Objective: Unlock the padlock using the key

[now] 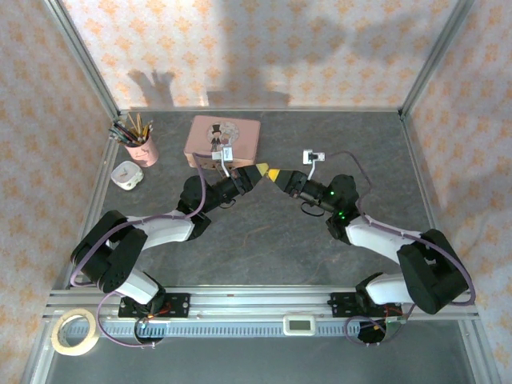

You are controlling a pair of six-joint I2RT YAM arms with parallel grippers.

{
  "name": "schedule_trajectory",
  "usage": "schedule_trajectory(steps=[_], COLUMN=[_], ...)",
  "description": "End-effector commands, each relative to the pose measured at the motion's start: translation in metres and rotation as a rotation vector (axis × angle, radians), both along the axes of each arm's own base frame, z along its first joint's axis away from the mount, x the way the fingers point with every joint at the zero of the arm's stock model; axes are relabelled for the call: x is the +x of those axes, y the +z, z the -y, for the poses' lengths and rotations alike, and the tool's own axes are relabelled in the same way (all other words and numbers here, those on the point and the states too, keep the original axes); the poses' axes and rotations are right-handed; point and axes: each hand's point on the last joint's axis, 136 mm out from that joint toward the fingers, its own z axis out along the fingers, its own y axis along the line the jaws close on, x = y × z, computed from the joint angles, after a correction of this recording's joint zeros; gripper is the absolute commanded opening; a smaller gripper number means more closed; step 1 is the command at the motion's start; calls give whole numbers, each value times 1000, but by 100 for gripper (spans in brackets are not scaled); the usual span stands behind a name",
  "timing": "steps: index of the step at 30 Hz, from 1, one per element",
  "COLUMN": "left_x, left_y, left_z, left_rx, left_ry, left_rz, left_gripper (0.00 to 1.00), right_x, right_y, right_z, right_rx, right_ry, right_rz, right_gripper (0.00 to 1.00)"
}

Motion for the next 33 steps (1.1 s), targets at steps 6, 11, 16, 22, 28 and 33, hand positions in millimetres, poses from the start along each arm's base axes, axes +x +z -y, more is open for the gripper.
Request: schedule_trajectory(steps=[6,11,16,22,28,33], left_x=[-4,-4,-3,-3,7,39], left_y=[19,19,19,20,12,-21], left_z=[1,2,3,2,-12,-60], left_rx=[-49,-50,-51,-60,-63,-8], left_ry=[-3,-3,-3,5,61,197], left_rz=[53,50,49,46,6,-111], left_gripper=[0,0,0,0,21,53], right_x=[-3,-3,-3,-2,7,16], right_y=[2,2,1,0,-11,-27], right_z=[-1,-2,-4,-4,0,4], right_rx=[15,15,17,14,-47,-177], right_ry=[18,24,34,29,-31,-85], right_rz=[22,21,17,21,12,28], right_gripper=[29,28,22,2,0,0])
